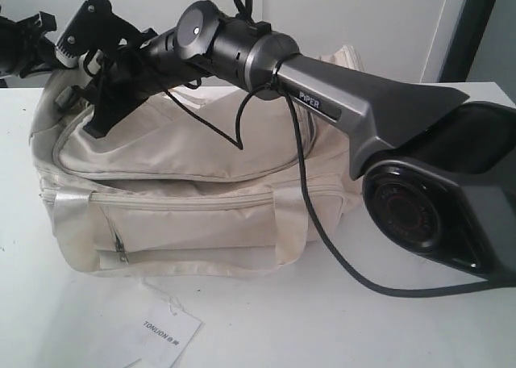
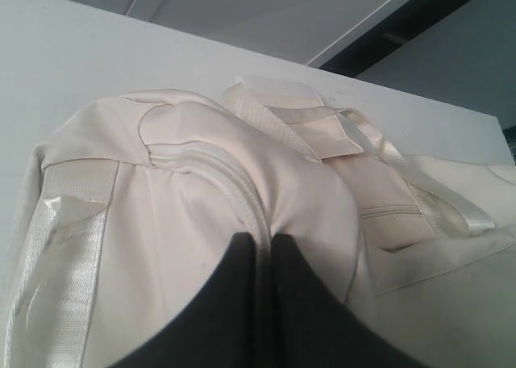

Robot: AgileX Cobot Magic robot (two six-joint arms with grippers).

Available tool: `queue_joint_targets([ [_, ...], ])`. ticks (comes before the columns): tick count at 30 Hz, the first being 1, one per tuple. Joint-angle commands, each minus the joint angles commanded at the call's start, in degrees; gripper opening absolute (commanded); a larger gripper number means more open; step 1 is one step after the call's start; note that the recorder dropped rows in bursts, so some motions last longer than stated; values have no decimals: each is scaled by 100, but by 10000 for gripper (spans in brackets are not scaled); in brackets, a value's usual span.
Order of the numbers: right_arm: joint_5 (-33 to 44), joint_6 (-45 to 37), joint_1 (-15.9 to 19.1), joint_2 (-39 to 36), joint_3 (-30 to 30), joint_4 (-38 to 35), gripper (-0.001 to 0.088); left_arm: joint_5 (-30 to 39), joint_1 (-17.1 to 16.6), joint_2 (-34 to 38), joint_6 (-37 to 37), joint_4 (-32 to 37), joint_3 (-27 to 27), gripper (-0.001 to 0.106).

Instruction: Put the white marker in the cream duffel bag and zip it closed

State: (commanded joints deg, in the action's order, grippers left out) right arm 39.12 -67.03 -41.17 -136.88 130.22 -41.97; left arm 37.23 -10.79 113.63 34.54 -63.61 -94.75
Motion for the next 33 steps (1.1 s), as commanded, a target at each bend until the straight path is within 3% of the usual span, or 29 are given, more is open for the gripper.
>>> queue_joint_targets([
  [6, 63, -190, 0, 147, 0, -468, 0, 33, -47, 0, 0, -23, 0, 5],
  [15, 1343, -276, 0, 215, 0, -723, 0, -16, -47, 0, 0, -23, 0, 5],
  [18, 1747, -788, 0, 229, 0, -1031, 0, -29, -47, 0, 0, -23, 0, 5],
  [22, 1448, -997, 0, 293, 0, -947, 0, -34, -47, 0, 0, -23, 0, 5],
  [27, 1084, -961, 0, 283, 0, -247, 0, -37, -47, 0, 0, 27, 0, 5],
  [33, 2309, -1810, 0, 392, 0, -967, 0, -103, -47, 0, 0, 26, 0, 5],
])
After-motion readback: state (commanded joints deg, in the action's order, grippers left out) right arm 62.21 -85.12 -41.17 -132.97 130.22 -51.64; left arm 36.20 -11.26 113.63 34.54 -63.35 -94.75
